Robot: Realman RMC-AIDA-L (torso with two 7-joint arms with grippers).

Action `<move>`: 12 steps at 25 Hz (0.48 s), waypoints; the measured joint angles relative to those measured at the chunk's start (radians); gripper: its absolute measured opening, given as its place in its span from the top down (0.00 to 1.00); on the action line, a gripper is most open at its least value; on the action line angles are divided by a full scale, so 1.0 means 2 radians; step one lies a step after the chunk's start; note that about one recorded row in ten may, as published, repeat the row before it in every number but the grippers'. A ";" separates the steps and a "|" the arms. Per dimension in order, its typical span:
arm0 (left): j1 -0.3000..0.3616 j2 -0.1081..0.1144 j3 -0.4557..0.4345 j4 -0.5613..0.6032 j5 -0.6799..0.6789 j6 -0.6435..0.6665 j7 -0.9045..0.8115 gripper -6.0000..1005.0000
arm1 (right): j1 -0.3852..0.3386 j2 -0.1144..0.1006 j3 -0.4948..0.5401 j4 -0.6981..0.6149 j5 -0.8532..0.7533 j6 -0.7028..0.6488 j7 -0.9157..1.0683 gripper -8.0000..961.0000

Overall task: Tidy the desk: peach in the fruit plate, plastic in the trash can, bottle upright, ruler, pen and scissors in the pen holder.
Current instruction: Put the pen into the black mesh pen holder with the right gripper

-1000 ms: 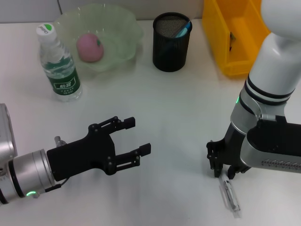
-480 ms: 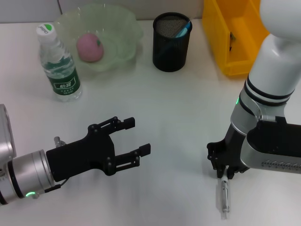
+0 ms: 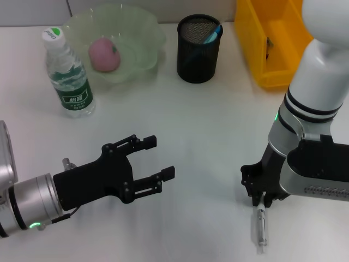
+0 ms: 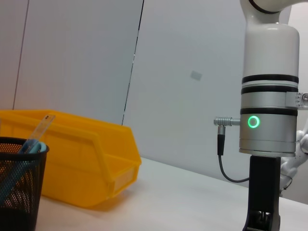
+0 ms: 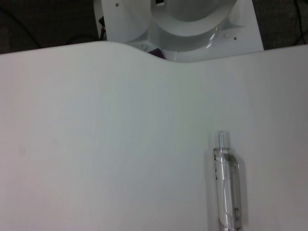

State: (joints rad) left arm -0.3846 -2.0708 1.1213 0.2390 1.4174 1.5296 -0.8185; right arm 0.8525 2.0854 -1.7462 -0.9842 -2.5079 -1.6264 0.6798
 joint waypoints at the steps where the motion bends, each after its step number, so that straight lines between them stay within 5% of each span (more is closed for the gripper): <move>1: 0.000 0.000 0.000 0.001 0.000 0.000 -0.001 0.22 | -0.001 0.000 0.001 -0.001 0.000 0.001 0.000 0.85; 12: 0.002 0.002 -0.002 0.003 0.000 0.002 -0.009 0.22 | -0.022 -0.002 0.029 -0.039 -0.003 -0.005 0.026 0.85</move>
State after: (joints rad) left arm -0.3807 -2.0673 1.1170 0.2454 1.4173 1.5342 -0.8369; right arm 0.8081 2.0815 -1.6878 -1.0618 -2.5139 -1.6360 0.7323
